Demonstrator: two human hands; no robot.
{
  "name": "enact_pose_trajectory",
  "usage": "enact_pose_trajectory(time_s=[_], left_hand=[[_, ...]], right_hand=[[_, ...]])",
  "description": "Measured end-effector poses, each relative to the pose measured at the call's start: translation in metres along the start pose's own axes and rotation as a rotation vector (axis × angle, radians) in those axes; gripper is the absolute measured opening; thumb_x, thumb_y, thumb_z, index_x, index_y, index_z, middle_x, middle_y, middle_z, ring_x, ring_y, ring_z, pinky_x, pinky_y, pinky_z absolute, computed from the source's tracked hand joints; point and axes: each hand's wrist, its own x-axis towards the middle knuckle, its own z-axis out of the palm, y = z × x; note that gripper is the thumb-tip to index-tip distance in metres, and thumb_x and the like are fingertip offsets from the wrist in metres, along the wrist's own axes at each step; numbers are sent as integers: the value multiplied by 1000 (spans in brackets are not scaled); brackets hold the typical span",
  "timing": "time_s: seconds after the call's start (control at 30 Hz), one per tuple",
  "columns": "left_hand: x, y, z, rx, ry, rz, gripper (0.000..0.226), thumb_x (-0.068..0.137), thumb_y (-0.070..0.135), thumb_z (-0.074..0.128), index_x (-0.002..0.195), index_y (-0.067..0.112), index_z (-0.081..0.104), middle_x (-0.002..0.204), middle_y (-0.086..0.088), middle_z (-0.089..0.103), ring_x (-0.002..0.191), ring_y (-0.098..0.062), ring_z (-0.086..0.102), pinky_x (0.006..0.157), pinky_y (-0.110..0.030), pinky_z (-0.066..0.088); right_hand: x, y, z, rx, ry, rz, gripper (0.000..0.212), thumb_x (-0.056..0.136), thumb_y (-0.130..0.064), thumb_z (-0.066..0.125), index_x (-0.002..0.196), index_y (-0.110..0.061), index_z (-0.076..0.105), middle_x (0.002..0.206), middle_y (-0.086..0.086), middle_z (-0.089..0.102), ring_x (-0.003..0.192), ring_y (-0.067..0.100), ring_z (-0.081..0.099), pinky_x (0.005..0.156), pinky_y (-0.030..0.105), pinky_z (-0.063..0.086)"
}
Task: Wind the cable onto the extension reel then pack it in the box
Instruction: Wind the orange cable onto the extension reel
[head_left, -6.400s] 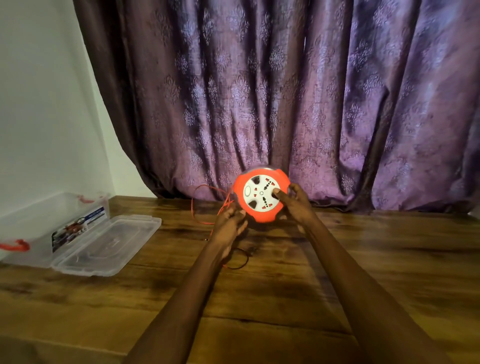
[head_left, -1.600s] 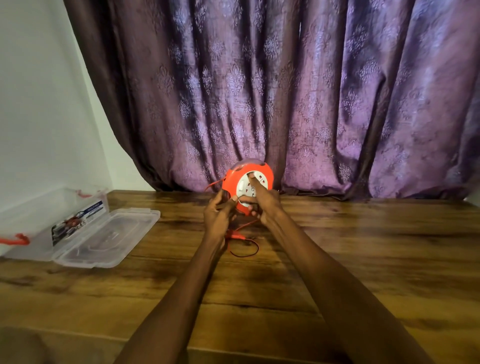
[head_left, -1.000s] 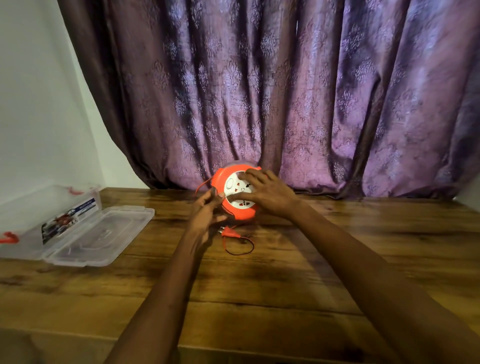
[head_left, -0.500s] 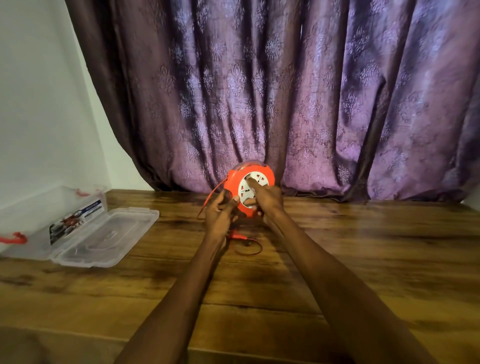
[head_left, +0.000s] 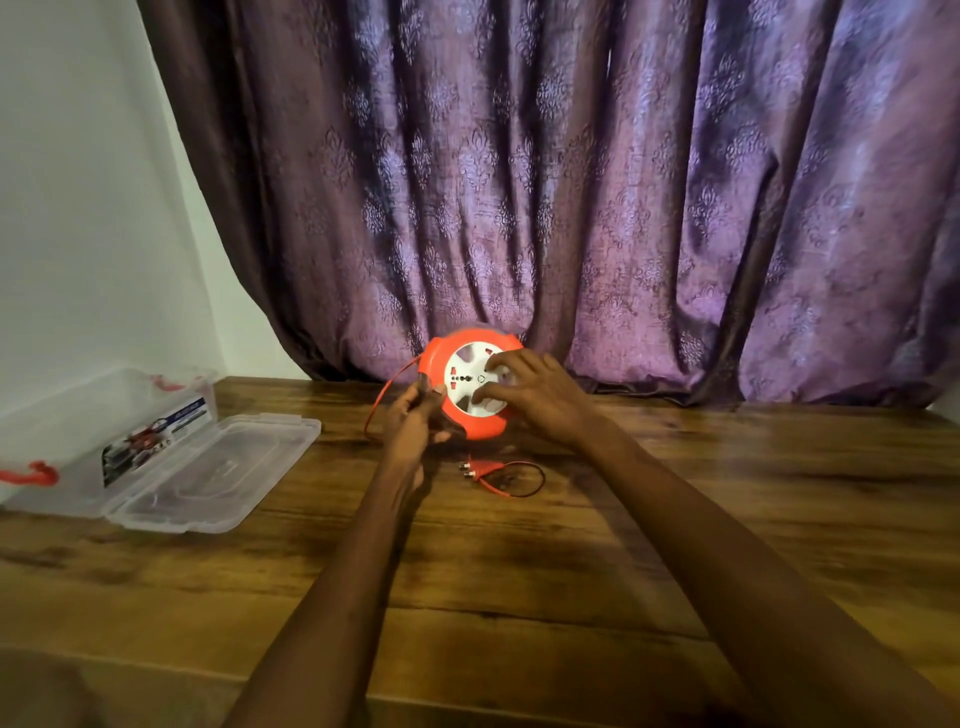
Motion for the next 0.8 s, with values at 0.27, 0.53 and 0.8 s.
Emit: enact_pose_trajectory(time_s=[0.27, 0.53, 0.8], left_hand=[[-4, 4, 0, 151, -132, -62, 24, 89, 20, 70, 112, 15, 67, 72, -6, 56, 49, -15, 51, 47, -24, 46], [-14, -5, 15, 23, -143, -28, 8, 91, 15, 68, 96, 22, 67, 72, -2, 46, 53, -11, 38, 48, -21, 35], [-23, -16, 35, 50, -31, 200, 12, 87, 11, 73, 97, 17, 69, 92, -15, 67, 78, -32, 61, 78, -48, 53]], right_hand=[[-3, 3, -19, -307, -22, -277, 46, 91, -28, 38, 122, -47, 65, 140, 8, 58, 127, 31, 56, 94, 40, 44], [-6, 7, -1, -461, -15, -37, 56, 87, -41, 65, 140, -49, 49, 116, 9, 67, 98, 31, 63, 80, 38, 46], [28, -41, 4, 1168, 331, 1274, 48, 77, -61, 72, 96, -17, 66, 63, 1, 71, 48, 11, 60, 53, 23, 46]])
